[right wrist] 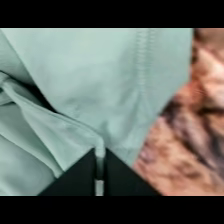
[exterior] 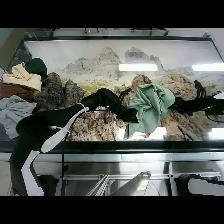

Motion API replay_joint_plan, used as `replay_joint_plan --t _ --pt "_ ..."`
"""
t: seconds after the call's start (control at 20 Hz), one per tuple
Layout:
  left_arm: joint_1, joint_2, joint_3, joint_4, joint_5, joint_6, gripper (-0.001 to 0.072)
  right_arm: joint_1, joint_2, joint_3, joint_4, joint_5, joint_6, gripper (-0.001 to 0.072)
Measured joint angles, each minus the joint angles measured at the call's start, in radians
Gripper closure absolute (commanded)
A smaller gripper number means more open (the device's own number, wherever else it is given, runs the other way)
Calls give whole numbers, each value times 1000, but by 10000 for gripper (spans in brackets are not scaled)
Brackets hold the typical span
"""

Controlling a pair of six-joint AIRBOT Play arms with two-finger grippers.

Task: Fold the shirts.

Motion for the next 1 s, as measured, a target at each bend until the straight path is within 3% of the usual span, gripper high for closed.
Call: replay_joint_plan --t 0.2,0.4,0.65,0.85,1.0 --pt "58 8 128 3 148 -22 711 -38 18 39 239 172 -192 686" --pt "173 194 237 3 344 -43 700 -182 234 146 501 337 -286 685" --pt "348 562 388 -3 462 -59 690 -384 581 333 798 394 -332 685" --pt "542 811 491 -4 490 -60 688 -414 690 446 996 407 -341 685" --pt "756 956 474 -3 533 -63 686 -420 736 478 1036 409 -341 685"
